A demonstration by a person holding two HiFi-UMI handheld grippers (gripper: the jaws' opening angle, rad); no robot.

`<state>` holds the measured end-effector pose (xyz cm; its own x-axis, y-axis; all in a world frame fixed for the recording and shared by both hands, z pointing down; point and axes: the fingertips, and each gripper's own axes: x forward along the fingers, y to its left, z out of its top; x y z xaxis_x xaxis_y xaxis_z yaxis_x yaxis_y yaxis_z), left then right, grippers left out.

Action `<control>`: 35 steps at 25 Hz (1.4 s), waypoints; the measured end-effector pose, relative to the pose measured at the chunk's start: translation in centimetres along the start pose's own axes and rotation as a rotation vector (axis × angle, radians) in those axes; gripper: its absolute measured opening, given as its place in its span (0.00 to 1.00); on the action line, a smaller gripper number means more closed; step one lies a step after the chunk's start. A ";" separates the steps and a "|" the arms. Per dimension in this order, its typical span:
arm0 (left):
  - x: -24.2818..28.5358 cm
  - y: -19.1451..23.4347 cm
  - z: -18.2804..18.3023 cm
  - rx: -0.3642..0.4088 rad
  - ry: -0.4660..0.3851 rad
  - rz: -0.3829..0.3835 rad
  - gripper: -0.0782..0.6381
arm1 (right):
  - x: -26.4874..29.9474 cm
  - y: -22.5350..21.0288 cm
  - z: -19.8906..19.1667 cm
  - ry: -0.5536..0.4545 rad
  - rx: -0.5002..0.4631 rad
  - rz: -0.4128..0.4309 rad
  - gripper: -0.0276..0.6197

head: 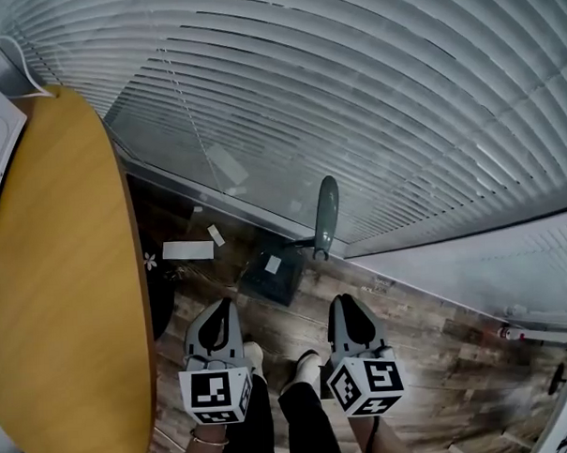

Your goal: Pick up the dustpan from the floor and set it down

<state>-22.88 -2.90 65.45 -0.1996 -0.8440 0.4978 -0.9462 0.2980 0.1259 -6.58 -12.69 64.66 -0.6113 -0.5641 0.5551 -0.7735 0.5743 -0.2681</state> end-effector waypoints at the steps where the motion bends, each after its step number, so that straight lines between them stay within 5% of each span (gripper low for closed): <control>1: 0.0 -0.1 -0.2 0.000 0.002 -0.001 0.13 | 0.1 0.0 0.0 0.000 -0.005 0.002 0.10; 16: 0.3 -1.0 -0.8 0.002 0.016 -0.019 0.13 | 3.0 1.1 1.0 0.017 -0.073 0.050 0.34; 35: 1.0 -1.0 -1.7 -0.012 0.035 -0.068 0.13 | 7.4 3.2 1.4 0.031 -0.153 0.067 0.36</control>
<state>-21.73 -3.29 67.27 -0.1252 -0.8465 0.5175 -0.9543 0.2454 0.1705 -13.85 -15.82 66.83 -0.6531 -0.5047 0.5646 -0.6954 0.6948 -0.1833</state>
